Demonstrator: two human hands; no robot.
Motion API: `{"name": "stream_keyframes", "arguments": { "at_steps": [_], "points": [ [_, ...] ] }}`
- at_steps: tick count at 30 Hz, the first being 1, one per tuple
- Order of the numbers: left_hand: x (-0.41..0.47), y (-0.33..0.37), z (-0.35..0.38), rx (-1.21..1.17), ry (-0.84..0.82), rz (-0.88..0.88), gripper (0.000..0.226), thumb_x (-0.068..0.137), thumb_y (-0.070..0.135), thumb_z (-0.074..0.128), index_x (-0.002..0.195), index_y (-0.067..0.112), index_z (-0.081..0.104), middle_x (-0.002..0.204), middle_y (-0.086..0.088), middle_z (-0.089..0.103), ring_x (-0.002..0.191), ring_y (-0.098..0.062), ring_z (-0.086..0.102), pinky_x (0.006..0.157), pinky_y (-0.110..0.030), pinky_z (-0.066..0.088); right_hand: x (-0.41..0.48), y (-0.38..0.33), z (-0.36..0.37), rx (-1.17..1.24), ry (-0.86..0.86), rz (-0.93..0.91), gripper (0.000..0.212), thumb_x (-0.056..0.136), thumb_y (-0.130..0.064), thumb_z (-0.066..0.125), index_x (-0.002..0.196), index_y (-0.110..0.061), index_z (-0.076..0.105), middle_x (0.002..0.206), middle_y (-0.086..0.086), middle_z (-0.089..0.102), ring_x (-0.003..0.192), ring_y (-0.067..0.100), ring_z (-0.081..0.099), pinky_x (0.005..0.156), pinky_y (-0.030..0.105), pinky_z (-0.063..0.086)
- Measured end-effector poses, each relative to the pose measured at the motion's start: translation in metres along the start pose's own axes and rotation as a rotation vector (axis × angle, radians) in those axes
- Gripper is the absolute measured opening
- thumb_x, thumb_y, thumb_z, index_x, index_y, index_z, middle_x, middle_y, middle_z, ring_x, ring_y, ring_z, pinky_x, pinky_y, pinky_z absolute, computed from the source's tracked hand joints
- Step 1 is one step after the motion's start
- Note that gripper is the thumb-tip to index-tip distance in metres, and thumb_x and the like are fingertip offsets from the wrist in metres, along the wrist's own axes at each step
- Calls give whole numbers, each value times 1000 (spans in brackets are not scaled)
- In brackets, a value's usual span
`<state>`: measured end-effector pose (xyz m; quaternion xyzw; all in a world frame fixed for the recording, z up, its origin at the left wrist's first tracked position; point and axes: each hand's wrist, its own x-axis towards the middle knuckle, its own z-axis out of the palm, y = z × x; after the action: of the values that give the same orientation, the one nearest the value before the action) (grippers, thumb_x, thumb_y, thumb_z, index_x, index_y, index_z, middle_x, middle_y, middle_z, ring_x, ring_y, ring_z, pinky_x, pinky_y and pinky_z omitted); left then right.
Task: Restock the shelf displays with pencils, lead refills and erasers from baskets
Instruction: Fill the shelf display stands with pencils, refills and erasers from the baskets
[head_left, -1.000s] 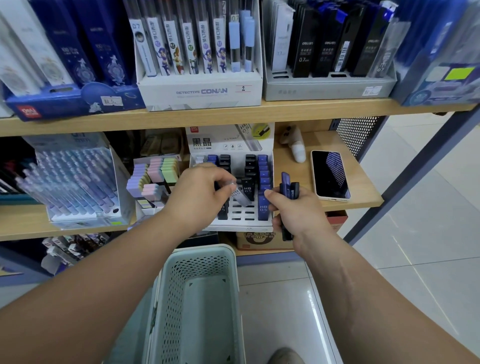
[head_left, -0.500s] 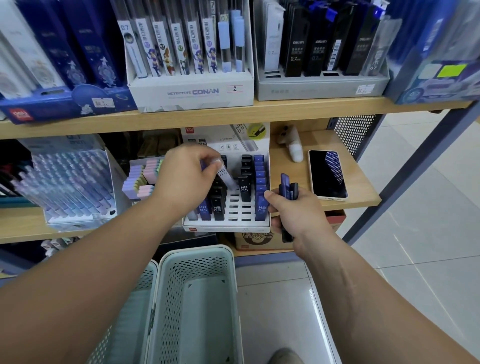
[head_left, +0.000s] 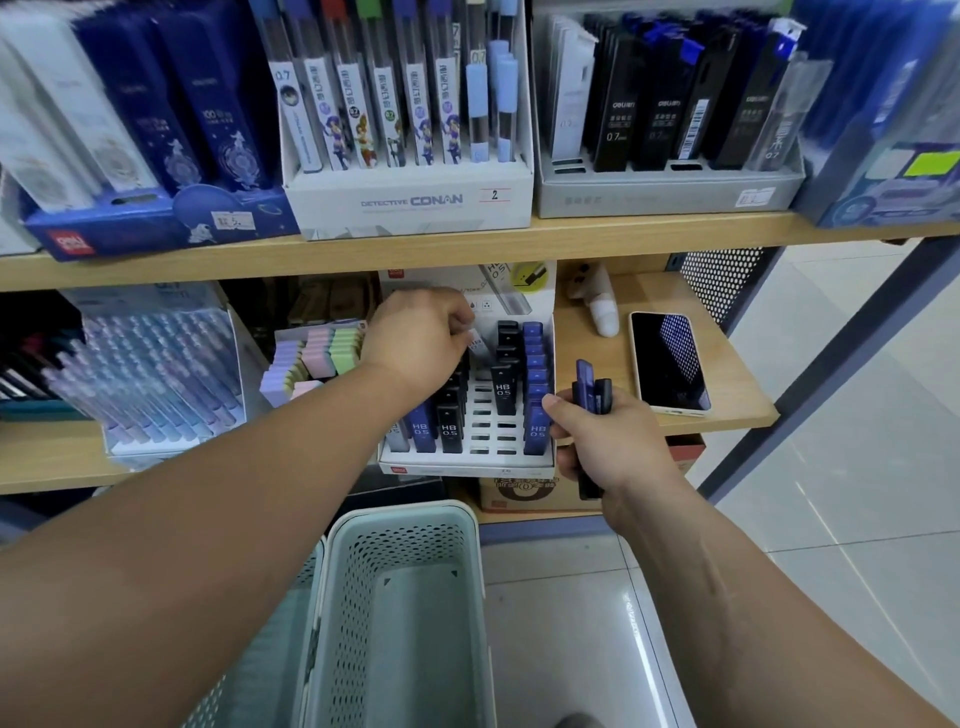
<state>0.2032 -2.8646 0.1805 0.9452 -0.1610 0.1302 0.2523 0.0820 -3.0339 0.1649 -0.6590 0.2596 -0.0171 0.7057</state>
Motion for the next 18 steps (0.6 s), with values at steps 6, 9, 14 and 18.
{"name": "stream_keyframes", "arguments": {
  "at_steps": [6,9,14,18],
  "points": [
    [13,-2,-4,29,-80,0,10,91,27,70,97,21,75,101,3,75,95,-21,67,89,-33,53,2,1,0,-7,8,-6,16,94,-15,70,102,-2,66,69,8,58,46,15,46,43,26,42],
    [18,0,-6,19,-148,-19,14,95,27,66,106,24,74,112,6,72,103,-18,65,94,-30,50,3,2,0,-8,13,-6,16,94,-15,70,103,-3,66,69,8,59,45,15,47,44,27,41],
    [22,1,-4,40,-196,-16,20,98,30,61,113,27,73,124,8,68,109,-18,63,96,-27,48,4,3,-1,-16,10,-10,15,94,-16,69,102,-3,67,70,9,60,44,14,47,44,27,41],
    [24,2,0,86,-246,28,26,101,32,54,121,30,71,132,9,62,116,-18,60,99,-32,49,5,3,-2,-30,13,-13,15,93,-18,70,101,-6,68,70,7,61,45,13,48,46,27,43]
  ]
}}
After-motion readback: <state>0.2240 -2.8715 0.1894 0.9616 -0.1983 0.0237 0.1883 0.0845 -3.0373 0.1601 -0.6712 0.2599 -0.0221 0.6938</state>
